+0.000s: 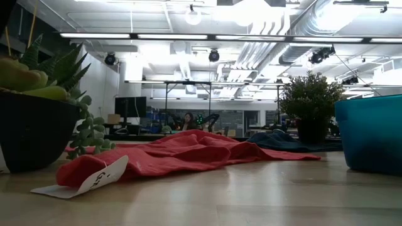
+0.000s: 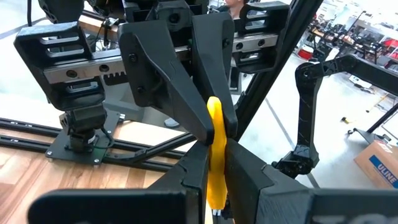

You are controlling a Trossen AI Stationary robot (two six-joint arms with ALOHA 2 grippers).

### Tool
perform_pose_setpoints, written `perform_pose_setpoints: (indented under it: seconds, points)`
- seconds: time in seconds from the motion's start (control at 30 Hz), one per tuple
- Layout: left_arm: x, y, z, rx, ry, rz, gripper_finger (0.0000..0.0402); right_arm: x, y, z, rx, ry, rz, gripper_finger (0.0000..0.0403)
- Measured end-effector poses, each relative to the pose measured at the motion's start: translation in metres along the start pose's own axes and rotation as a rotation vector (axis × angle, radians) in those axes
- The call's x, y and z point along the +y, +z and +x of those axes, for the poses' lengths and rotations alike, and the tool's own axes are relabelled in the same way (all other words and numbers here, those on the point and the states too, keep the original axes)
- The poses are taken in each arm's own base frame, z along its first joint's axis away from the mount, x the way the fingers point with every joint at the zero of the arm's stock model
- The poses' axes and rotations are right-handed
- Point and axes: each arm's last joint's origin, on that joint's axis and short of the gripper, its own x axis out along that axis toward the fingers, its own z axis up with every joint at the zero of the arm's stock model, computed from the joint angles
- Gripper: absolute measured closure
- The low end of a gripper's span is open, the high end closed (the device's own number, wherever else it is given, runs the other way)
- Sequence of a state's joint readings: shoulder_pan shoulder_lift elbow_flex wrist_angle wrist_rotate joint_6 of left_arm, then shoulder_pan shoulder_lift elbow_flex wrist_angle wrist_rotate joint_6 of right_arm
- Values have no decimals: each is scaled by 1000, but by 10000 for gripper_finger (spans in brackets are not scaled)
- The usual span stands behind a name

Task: Pick and placing Produce into tupperware
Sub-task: Put the yellow corn into the blue bin

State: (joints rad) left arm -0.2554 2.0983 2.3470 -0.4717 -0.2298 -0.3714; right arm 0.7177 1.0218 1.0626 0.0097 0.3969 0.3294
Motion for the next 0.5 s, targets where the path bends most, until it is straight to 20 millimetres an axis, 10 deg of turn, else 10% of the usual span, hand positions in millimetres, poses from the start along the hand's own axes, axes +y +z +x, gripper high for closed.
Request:
perform_pose_setpoints:
  seconds: [0.27, 0.5]
  points:
    - [1, -2, 0, 26, 0, 3, 357, 0, -1, 0, 7, -7, -6, 398]
    - [2, -6, -1, 65, 22, -31, 268, 0, 0, 0, 0, -4, -3, 400]
